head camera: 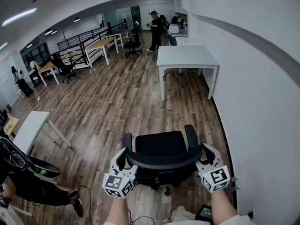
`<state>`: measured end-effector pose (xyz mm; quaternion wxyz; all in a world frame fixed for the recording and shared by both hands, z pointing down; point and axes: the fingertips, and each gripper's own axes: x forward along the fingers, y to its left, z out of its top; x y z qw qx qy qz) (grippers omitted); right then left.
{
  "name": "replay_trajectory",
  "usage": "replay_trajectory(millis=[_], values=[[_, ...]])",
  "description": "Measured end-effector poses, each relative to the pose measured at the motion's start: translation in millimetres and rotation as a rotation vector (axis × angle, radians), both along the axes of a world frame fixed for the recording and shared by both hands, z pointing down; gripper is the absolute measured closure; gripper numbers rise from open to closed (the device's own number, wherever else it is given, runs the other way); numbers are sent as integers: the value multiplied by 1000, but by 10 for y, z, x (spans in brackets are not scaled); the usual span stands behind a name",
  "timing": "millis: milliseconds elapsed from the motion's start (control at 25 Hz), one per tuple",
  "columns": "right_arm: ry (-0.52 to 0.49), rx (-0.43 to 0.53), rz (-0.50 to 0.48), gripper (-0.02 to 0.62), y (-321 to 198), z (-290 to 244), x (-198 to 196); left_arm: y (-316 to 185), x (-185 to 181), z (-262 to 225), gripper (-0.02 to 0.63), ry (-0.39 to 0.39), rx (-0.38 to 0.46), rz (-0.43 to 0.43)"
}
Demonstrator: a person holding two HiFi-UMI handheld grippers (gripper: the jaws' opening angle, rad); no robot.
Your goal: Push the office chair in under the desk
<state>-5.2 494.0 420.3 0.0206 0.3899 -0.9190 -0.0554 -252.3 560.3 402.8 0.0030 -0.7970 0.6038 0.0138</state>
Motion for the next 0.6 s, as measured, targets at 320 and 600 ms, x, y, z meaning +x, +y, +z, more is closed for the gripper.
replay_trajectory(millis=[320, 600], values=[[50, -21, -47, 374, -140, 6, 153, -55, 198, -33, 337, 7, -4, 21], [44, -19, -34, 374, -197, -25, 259, -137, 296, -44, 336, 36, -6, 39]])
